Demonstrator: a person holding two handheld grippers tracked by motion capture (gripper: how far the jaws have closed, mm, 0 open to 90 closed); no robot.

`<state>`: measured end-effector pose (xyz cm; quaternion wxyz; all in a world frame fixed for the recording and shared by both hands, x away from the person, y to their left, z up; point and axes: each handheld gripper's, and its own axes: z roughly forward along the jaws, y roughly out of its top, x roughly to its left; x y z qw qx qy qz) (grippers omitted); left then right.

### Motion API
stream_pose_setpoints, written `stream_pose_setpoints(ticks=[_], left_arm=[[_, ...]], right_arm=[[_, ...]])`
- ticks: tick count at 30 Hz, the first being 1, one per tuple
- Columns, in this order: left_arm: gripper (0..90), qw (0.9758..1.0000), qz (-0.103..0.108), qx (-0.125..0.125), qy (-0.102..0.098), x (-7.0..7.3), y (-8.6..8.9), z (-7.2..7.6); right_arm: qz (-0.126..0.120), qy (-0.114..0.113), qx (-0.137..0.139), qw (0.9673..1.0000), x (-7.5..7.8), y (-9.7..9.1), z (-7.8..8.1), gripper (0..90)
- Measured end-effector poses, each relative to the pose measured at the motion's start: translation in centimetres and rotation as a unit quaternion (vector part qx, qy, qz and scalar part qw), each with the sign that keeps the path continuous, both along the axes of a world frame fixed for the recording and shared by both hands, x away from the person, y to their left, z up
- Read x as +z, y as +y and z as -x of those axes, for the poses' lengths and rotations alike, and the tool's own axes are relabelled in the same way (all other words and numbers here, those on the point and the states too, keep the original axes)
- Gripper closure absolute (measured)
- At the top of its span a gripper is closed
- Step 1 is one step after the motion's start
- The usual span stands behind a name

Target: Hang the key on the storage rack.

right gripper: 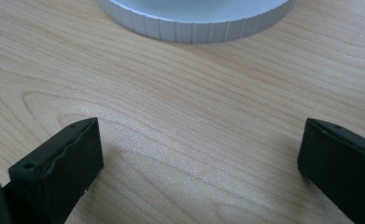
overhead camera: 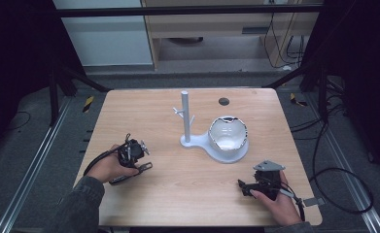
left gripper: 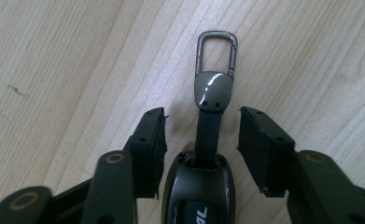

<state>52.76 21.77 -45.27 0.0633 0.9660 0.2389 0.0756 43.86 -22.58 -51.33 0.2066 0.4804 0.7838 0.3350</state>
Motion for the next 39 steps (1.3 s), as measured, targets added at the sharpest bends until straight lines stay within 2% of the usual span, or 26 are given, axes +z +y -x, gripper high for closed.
stream_pose_setpoints(ticks=[6, 12, 20, 24, 28, 31, 37, 39], left_arm=[[59.4, 0.9996, -0.024, -0.010, 0.010, -0.3, 0.2, -0.2], [65.2, 0.9996, -0.021, -0.016, 0.009, -0.4, 0.0, -0.4], [72.2, 0.9994, -0.023, -0.015, 0.022, -0.5, -0.2, -0.6], [78.5, 0.9991, -0.023, -0.018, 0.029, -0.6, -0.3, -0.6], [79.5, 0.9993, -0.024, -0.016, 0.025, -0.5, -0.3, -0.4], [79.7, 0.9996, -0.019, -0.012, 0.018, -0.1, -0.1, -0.3], [79.9, 0.9999, 0.012, 0.005, -0.007, 0.6, 1.0, 0.5], [79.9, 0.9994, 0.028, 0.007, -0.017, 0.8, 1.4, 0.8]], right_arm=[[0.000, 0.000, 0.000, 1.0000, 0.0, 0.0, 0.0, 0.4], [0.000, 0.000, 0.000, 1.0000, 0.0, 0.0, 0.0, 0.4], [0.000, 0.000, 0.000, 1.0000, 0.0, 0.0, 0.0, 0.4], [0.001, 0.000, 0.001, 1.0000, 0.0, 0.0, 0.0, 0.4], [0.001, -0.001, 0.001, 1.0000, 0.0, 0.0, 0.0, 0.4], [0.002, -0.001, 0.002, 1.0000, 0.0, 0.0, 0.0, 0.4], [0.001, 0.000, 0.002, 1.0000, 0.0, 0.0, 0.0, 0.4], [0.001, -0.001, 0.002, 1.0000, 0.0, 0.0, 0.0, 0.4]])
